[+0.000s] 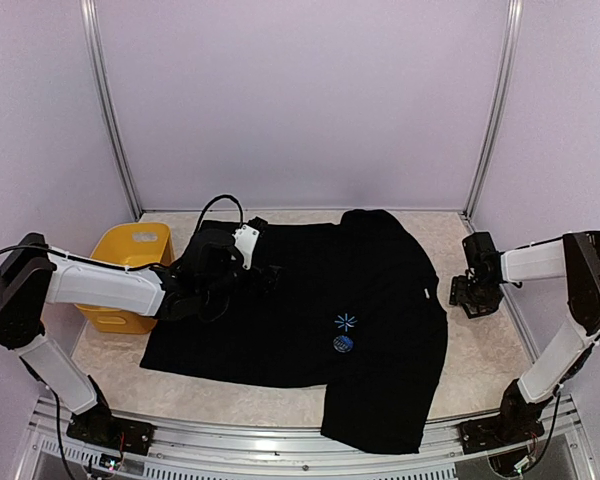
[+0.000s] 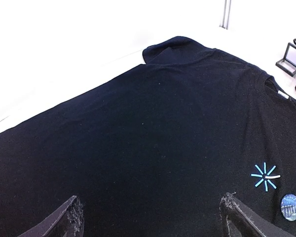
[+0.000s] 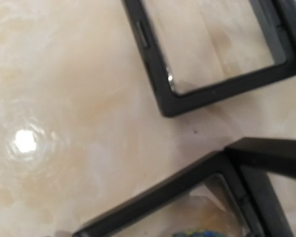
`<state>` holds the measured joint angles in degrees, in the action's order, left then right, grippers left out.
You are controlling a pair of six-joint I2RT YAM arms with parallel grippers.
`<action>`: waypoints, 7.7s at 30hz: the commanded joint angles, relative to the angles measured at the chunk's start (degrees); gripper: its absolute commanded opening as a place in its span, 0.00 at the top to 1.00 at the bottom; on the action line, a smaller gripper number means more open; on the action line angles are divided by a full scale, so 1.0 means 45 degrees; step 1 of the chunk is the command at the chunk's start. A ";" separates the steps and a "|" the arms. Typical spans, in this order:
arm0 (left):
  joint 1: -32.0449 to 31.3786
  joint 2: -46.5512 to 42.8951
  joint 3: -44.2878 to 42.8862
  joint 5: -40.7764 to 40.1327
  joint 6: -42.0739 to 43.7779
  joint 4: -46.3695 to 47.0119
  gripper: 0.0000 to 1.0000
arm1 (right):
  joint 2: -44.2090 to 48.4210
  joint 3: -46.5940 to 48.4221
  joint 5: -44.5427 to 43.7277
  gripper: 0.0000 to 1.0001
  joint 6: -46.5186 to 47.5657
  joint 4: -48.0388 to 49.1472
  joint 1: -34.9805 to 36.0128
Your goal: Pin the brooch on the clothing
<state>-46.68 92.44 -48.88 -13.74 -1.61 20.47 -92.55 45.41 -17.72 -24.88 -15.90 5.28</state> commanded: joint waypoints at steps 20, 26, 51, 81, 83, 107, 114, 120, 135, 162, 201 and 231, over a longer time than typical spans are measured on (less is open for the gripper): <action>-0.0116 0.0189 -0.0328 0.0201 0.0298 -0.0387 0.10 | 0.0829 -0.0483 0.0532 0.57 0.0717 -0.0113 -0.0208; -0.0121 0.0179 -0.0351 0.0252 0.0337 -0.0408 0.10 | 0.0874 -0.0100 0.0746 0.54 0.1068 -0.0572 -0.0177; -0.0194 0.0228 -0.0452 0.0099 0.0639 -0.0835 0.10 | -0.2159 0.2764 0.1252 0.31 0.1686 -0.0494 -0.0598; -0.0232 0.0331 -0.0607 0.0208 0.0767 -0.1071 0.10 | -0.2304 0.2684 0.2236 0.60 0.2887 -0.0481 -0.0664; -0.0243 0.0328 -0.0605 0.0218 0.0767 -0.1072 0.10 | -0.2251 0.2733 0.2008 0.61 0.3060 -0.0571 -0.0618; -0.0369 0.0434 -0.0627 0.0346 0.1047 -0.1131 0.10 | -0.3880 0.3591 -0.3851 0.66 0.5899 -0.2151 0.1583; -0.0370 0.0424 -0.0603 0.0390 0.1061 -0.1130 0.10 | -0.4504 0.3493 -0.4765 0.69 0.6521 -0.2165 0.2053; -0.0369 0.0404 -0.0612 0.0372 0.1102 -0.1150 0.10 | -0.4940 0.3424 -0.6240 0.76 0.6921 -0.2054 0.2198; -0.0389 0.0443 -0.0621 0.0405 0.1099 -0.1170 0.10 | -0.4581 0.3442 -0.7615 0.80 0.7643 -0.1331 0.2473; -0.0428 0.0470 -0.0623 0.0357 0.1193 -0.1209 0.10 | -0.5309 0.3286 -0.8355 0.88 0.8115 -0.0990 0.2383; -0.0448 0.0480 -0.0618 0.0424 0.1248 -0.1170 0.10 | -0.5025 0.3404 -0.8441 1.00 0.8097 -0.1183 0.1981; -0.0544 0.0253 -0.0489 0.0797 0.1469 -0.1018 0.10 | -0.3641 0.5090 -0.6973 1.00 0.6779 -0.3837 0.3483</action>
<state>-48.53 93.84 -50.19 -10.98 4.10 14.96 -111.33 66.83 -50.00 7.57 -30.13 19.94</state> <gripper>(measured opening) 0.897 0.005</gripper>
